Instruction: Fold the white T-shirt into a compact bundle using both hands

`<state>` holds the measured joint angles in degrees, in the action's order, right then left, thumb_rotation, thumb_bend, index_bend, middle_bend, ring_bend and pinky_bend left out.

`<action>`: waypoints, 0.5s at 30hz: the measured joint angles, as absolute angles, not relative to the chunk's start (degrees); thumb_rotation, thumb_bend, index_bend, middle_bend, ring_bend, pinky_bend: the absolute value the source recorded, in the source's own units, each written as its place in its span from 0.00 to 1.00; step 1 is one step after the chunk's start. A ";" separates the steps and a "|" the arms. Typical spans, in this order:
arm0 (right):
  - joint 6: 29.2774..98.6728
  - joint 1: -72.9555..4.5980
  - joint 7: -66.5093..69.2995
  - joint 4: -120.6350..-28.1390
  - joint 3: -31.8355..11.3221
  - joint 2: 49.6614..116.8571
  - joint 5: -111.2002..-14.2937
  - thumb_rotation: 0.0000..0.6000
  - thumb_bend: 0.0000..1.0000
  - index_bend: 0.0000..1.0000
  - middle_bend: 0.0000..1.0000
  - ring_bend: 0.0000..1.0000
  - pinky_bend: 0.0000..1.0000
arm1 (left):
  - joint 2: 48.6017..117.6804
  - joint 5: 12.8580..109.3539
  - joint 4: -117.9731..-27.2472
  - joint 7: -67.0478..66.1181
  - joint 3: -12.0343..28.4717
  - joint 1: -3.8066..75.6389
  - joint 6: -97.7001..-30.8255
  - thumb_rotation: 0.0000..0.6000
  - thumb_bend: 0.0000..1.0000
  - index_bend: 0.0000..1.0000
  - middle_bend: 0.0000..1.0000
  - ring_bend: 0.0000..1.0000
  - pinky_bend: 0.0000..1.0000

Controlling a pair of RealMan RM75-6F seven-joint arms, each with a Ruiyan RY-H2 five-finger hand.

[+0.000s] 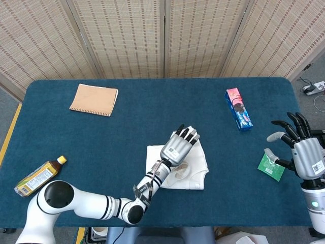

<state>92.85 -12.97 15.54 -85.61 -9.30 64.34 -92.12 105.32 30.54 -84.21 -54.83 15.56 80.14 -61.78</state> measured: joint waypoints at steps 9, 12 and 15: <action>92.57 -13.14 15.33 -86.67 -9.02 63.67 -92.98 1.00 0.22 0.50 0.27 0.08 0.00 | 99.87 30.78 -91.95 -52.07 17.04 76.32 -64.60 1.00 0.13 0.00 0.06 0.07 0.00; 92.32 -13.23 15.11 -87.13 -8.69 63.39 -93.53 1.00 0.23 0.51 0.28 0.09 0.07 | 96.17 30.84 -96.01 -50.45 17.11 73.76 -66.04 1.00 0.13 0.00 0.06 0.08 0.00; 91.22 -13.42 14.94 -87.68 -7.92 63.07 -94.15 1.00 0.23 0.51 0.29 0.13 0.17 | 92.23 31.54 -99.57 -48.54 16.63 70.50 -68.05 1.00 0.13 0.00 0.06 0.08 0.00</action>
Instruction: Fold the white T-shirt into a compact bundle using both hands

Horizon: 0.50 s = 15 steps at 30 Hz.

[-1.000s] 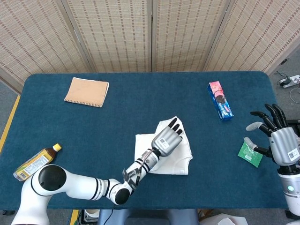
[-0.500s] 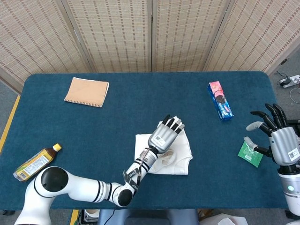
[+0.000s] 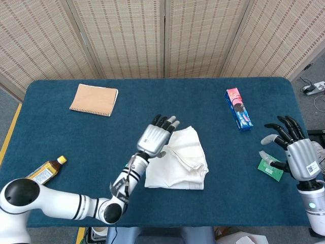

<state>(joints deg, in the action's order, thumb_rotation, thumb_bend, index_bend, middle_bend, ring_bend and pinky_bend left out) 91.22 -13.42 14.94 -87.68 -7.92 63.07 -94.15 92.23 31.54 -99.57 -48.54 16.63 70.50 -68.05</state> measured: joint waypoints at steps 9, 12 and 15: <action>84.80 -15.59 12.87 -89.53 -4.97 62.73 -96.75 1.00 0.23 0.52 0.32 0.15 0.20 | 81.18 37.77 -106.43 -40.13 11.01 58.07 -74.45 1.00 0.13 0.00 0.06 0.08 0.00; 81.78 -17.21 12.01 -90.12 -4.36 63.35 -97.41 1.00 0.23 0.52 0.32 0.15 0.20 | 78.21 41.36 -107.74 -37.78 7.87 53.71 -76.64 1.00 0.13 0.00 0.06 0.08 0.00; 78.59 -19.12 10.90 -90.53 -3.83 64.67 -98.04 1.00 0.21 0.52 0.32 0.15 0.20 | 75.30 44.64 -109.02 -35.66 4.71 49.62 -78.28 1.00 0.13 0.01 0.06 0.08 0.00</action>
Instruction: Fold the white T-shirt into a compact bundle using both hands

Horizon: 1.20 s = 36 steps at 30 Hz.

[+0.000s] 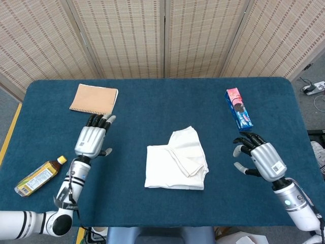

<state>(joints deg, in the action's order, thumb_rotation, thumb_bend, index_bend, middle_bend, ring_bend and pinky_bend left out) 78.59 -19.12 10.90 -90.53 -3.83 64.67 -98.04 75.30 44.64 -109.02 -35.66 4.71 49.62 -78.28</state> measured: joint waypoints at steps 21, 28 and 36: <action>64.85 -29.46 7.65 -90.57 -2.94 71.41 -97.91 1.00 0.46 0.43 0.28 0.15 0.20 | 66.49 67.42 -108.66 -22.75 -4.27 34.07 -79.95 1.00 0.13 0.23 0.10 0.09 0.00; 58.33 -34.09 3.41 -89.63 -1.09 71.65 -100.63 1.00 0.80 0.39 0.24 0.13 0.19 | 65.62 68.65 -108.51 -23.69 -3.94 32.13 -78.24 1.00 0.13 0.23 0.10 0.08 0.00; 53.50 -39.54 -1.86 -86.71 -0.09 74.34 -104.11 1.00 1.00 0.38 0.21 0.11 0.13 | 65.15 68.89 -108.63 -23.88 -3.56 29.89 -77.16 1.00 0.13 0.22 0.10 0.08 0.00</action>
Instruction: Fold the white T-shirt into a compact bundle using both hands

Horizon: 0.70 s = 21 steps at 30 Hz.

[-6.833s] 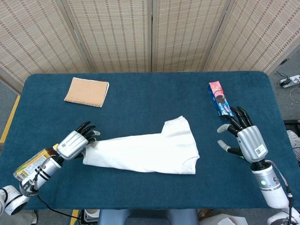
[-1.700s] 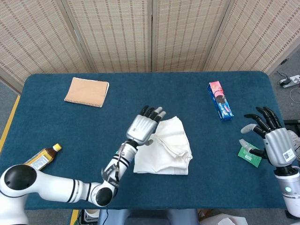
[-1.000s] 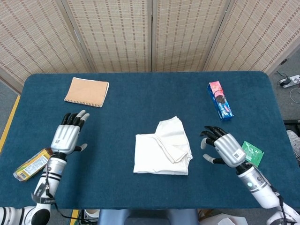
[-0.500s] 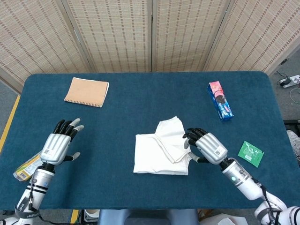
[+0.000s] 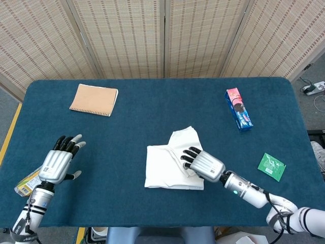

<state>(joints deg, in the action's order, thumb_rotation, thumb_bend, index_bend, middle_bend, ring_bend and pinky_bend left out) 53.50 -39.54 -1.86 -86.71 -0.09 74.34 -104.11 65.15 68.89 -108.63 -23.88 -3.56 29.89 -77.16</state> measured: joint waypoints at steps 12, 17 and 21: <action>49.98 -43.99 -5.25 -81.95 3.10 78.71 -107.18 1.00 1.00 0.38 0.21 0.11 0.10 | 64.96 71.14 -108.75 -22.68 -2.84 26.50 -76.66 1.00 0.13 0.22 0.10 0.07 0.00; 49.50 -44.47 -7.63 -80.12 3.60 79.24 -107.04 1.00 1.00 0.38 0.21 0.11 0.09 | 65.10 72.04 -108.41 -21.89 -2.43 25.49 -76.56 1.00 0.13 0.22 0.10 0.06 0.00; 49.69 -44.42 -9.56 -78.99 3.47 79.37 -105.89 1.00 1.00 0.39 0.21 0.11 0.09 | 65.13 72.88 -108.07 -21.13 -2.05 24.70 -76.51 1.00 0.13 0.22 0.10 0.06 0.00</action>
<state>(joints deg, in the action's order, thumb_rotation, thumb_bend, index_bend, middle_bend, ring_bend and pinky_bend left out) 49.69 -44.42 -9.56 -78.99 3.47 79.37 -105.89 65.13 72.88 -108.07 -21.13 -2.05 24.70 -76.51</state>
